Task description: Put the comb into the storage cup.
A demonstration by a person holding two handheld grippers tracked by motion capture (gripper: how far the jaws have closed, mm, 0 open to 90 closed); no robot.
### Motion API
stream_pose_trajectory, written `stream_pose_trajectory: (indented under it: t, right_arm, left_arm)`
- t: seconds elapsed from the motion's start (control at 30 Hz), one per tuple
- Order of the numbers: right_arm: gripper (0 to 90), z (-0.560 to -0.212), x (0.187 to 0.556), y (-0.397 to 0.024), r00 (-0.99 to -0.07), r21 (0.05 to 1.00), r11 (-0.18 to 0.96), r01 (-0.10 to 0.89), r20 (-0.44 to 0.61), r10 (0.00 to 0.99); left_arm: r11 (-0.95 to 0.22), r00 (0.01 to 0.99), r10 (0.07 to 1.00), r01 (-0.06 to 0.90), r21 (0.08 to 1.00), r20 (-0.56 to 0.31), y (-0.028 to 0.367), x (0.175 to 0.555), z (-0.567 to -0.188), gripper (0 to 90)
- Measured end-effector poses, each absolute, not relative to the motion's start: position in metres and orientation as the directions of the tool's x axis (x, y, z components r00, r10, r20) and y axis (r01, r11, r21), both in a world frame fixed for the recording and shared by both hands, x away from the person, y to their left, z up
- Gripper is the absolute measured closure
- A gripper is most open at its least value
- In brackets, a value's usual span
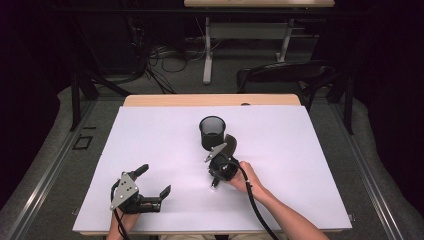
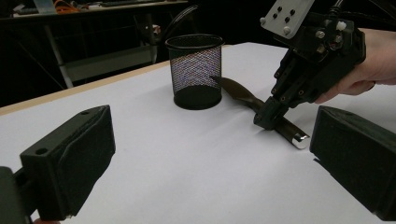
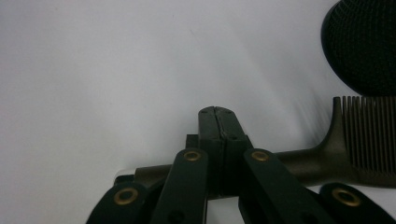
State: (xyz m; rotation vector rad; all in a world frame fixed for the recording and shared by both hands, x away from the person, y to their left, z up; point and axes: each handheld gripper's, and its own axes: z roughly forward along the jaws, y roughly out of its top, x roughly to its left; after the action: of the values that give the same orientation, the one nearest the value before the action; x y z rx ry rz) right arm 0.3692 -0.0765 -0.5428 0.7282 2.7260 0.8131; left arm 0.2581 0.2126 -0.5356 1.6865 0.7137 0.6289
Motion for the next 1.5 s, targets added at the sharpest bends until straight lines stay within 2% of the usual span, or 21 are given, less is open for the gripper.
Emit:
stream_pose_trajectory:
  t: [0.93, 1.5]
  right_arm:
    - [90.0, -0.537, 0.365, -0.105, -0.868, 0.457, 0.795, 0.398, -0.093, 0.488]
    - [90.0, -0.533, 0.365, -0.130, -0.855, 0.443, 0.797, 0.410, -0.118, 0.505]
  left_arm:
    - [-0.175, 0.672, 0.740, 0.135, 0.975, 0.040, 0.213, 0.258, -0.536, 0.3]
    - [-0.175, 0.672, 0.740, 0.136, 0.975, 0.039, 0.212, 0.258, -0.536, 0.3]
